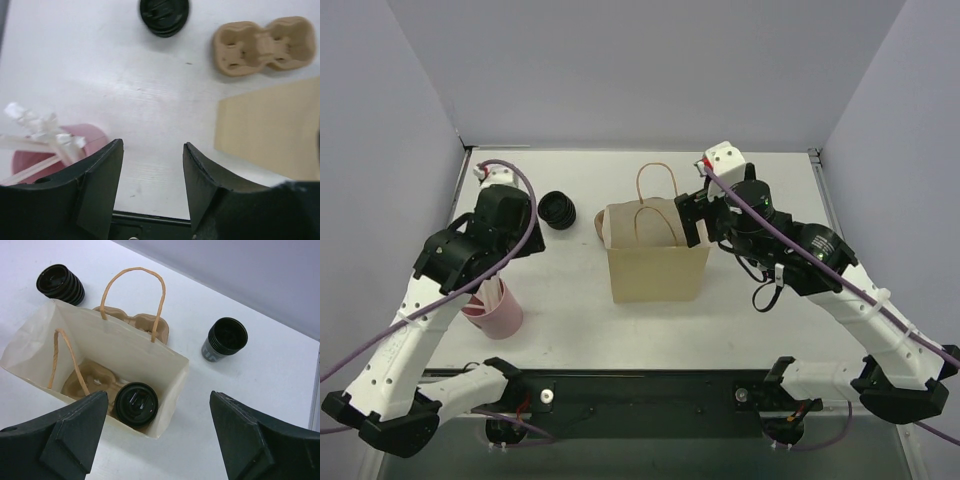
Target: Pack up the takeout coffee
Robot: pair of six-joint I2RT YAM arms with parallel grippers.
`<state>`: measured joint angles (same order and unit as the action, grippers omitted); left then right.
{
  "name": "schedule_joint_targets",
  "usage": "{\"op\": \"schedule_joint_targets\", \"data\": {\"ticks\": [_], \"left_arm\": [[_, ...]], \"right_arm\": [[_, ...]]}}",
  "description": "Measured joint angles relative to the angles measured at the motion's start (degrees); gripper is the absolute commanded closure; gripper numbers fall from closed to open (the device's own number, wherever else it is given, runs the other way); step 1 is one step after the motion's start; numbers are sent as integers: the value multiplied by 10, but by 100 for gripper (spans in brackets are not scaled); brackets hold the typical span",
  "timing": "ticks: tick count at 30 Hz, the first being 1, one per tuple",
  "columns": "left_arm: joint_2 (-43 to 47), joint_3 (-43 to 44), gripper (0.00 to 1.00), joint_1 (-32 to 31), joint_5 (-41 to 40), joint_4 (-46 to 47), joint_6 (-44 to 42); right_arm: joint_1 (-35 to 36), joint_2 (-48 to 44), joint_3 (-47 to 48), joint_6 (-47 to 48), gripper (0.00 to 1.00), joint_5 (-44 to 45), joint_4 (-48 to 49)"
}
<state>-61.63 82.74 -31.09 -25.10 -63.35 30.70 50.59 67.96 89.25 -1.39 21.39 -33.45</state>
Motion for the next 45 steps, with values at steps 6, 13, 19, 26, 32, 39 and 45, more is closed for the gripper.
{"op": "schedule_joint_targets", "data": {"ticks": [6, 13, 19, 26, 32, 39, 45], "left_arm": [[10, -31, 39, 114, -79, -67, 33], [16, -45, 39, 148, -139, -85, 59], [13, -72, 44, 164, -152, -72, 64], [-18, -81, 47, 170, -142, -53, 65], [-20, -90, 55, 184, -137, -49, 66], [-19, -90, 71, 191, -136, -38, 61], [-19, -90, 93, 193, -134, -35, 57]], "right_arm": [[0, -30, -4, -23, 8, -14, -8], [0, -56, -33, -38, 9, -35, -16], [0, -56, -44, -44, 9, -63, -16], [0, -57, -48, -31, 9, -73, -16], [0, -62, -66, -7, 8, -73, -17], [0, -59, -66, 18, 8, -73, -16], [0, -47, -66, 32, 8, -73, -16]]}}
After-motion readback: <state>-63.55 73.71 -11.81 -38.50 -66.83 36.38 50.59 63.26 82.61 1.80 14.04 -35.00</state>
